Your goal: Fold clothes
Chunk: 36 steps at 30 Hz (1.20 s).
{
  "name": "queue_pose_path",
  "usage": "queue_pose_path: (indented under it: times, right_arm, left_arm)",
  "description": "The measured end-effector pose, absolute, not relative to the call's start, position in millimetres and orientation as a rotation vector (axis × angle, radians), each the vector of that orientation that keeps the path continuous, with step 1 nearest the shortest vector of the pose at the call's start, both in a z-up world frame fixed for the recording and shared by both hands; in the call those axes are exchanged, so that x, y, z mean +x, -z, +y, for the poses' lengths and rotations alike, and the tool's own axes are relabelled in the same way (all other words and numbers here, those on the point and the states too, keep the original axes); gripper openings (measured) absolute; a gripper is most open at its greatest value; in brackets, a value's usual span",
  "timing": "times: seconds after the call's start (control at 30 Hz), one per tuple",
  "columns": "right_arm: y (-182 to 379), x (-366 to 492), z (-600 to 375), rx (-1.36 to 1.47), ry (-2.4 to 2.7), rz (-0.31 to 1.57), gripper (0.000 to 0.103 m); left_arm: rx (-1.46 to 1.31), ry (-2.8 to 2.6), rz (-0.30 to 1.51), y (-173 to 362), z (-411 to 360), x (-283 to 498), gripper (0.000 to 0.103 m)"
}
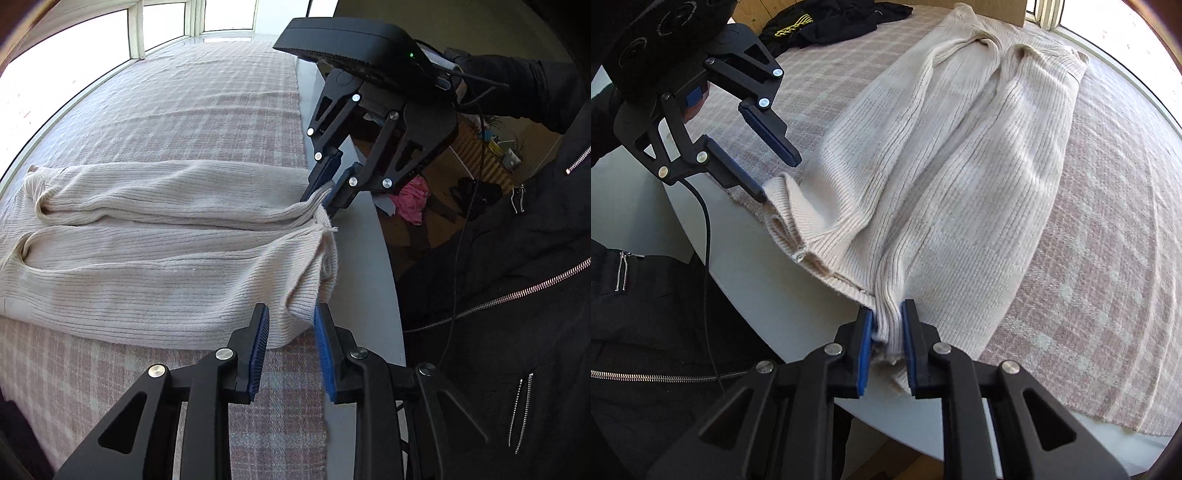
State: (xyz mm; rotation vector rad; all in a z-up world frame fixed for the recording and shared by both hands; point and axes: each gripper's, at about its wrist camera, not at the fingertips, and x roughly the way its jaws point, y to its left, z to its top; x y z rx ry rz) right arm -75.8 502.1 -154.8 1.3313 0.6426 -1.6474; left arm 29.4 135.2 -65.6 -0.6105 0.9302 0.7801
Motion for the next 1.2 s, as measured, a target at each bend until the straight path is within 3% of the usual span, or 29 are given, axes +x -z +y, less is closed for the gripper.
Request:
queue_pose_path:
  times: [0.63, 0.67, 0.77, 0.83, 1.03, 1.2]
  right_arm:
    - [139.4, -106.8, 521.8, 1.459, 1.620, 0.534, 0.015]
    - [138.5, -106.4, 521.9, 1.459, 1.621, 0.538, 0.015]
    - [136.2, -103.8, 520.5, 1.455, 1.627, 0.549, 0.016]
    - [134.9, -101.5, 518.7, 1.452, 1.634, 0.555, 0.017]
    - [130.9, -81.3, 500.9, 1.392, 1.623, 0.682, 0.016]
    - [95.7, -94.4, 481.6, 1.351, 1.596, 0.827, 0.015]
  left_arm:
    - [-0.165, -0.605, 1.211, 88.2, 123.1, 82.9, 0.039]
    - [-0.162, -0.609, 1.219, 90.2, 126.0, 84.5, 0.039]
    - [-0.242, -0.619, 1.165, 88.1, 137.7, 78.0, 0.017]
    - [-0.311, -0.623, 1.108, 83.3, 144.6, 68.4, 0.012]
    - [-0.486, -0.646, 0.937, 73.3, 154.1, 39.4, 0.010]
    - [-0.569, -0.706, 0.780, 50.9, 158.3, 9.4, 0.010]
